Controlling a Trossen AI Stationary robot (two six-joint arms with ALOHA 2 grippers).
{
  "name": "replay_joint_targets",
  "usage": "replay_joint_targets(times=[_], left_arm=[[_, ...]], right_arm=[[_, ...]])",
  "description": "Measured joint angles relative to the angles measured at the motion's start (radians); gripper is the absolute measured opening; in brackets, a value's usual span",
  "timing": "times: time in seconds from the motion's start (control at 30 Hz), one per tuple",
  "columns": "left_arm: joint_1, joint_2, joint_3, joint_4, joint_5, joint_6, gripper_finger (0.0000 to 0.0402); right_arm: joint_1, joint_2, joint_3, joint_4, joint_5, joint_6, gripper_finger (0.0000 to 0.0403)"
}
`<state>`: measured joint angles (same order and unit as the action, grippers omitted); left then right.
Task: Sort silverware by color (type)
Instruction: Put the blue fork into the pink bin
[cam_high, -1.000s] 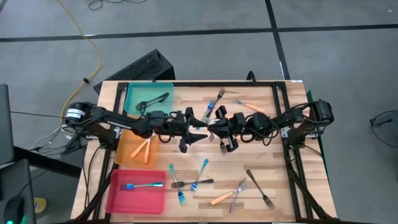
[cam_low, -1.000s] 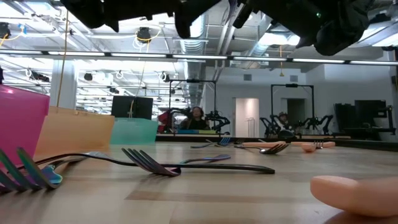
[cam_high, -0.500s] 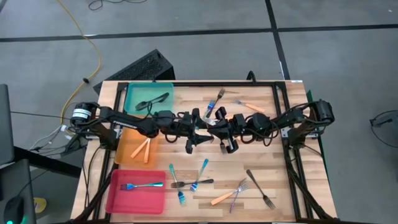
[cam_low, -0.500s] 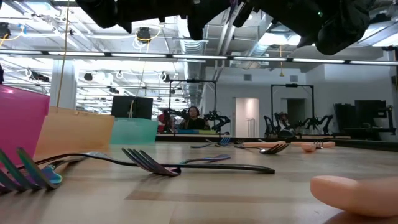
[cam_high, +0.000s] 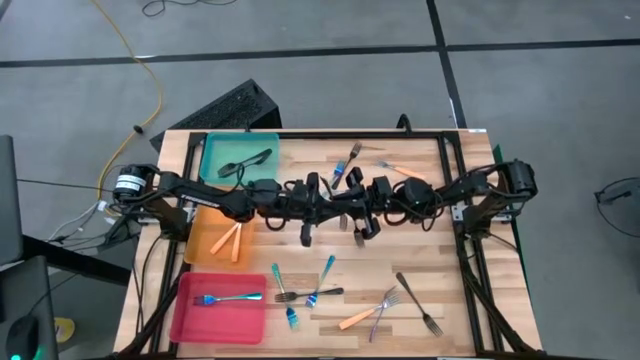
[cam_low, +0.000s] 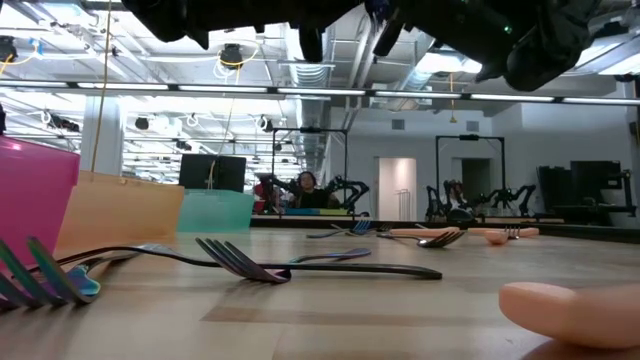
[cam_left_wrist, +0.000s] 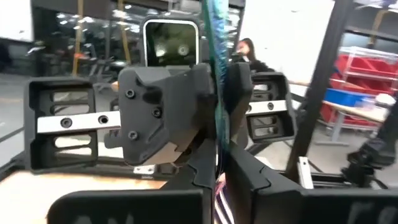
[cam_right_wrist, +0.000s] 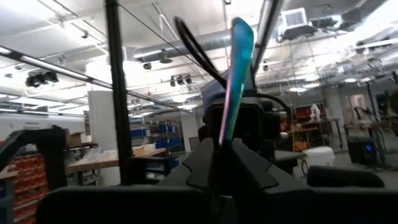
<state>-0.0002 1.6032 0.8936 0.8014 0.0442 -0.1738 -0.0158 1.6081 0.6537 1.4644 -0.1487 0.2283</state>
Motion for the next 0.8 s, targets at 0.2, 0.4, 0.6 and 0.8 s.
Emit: replay_joint_targets(times=[0.2, 0.4, 0.6, 0.8], left_arm=[[0.0, -0.004, 0.0, -0.065, -0.067, -0.016, 0.0001], [0.0, -0.014, 0.0, -0.12, -0.113, -0.03, 0.0001], [0.0, -0.089, 0.0, -0.333, -0.158, -0.05, 0.0001], [-0.002, -0.218, 0.0, -0.66, -0.205, -0.061, 0.0]], right_arm=[[-0.03, 0.0, 0.001, -0.029, -0.007, 0.006, 0.01], [-0.052, -0.011, 0.002, -0.027, -0.011, 0.006, 0.0123], [-0.086, -0.025, -0.008, -0.025, -0.075, 0.006, 0.0131], [-0.117, -0.097, -0.046, -0.15, -0.099, 0.007, 0.0131]])
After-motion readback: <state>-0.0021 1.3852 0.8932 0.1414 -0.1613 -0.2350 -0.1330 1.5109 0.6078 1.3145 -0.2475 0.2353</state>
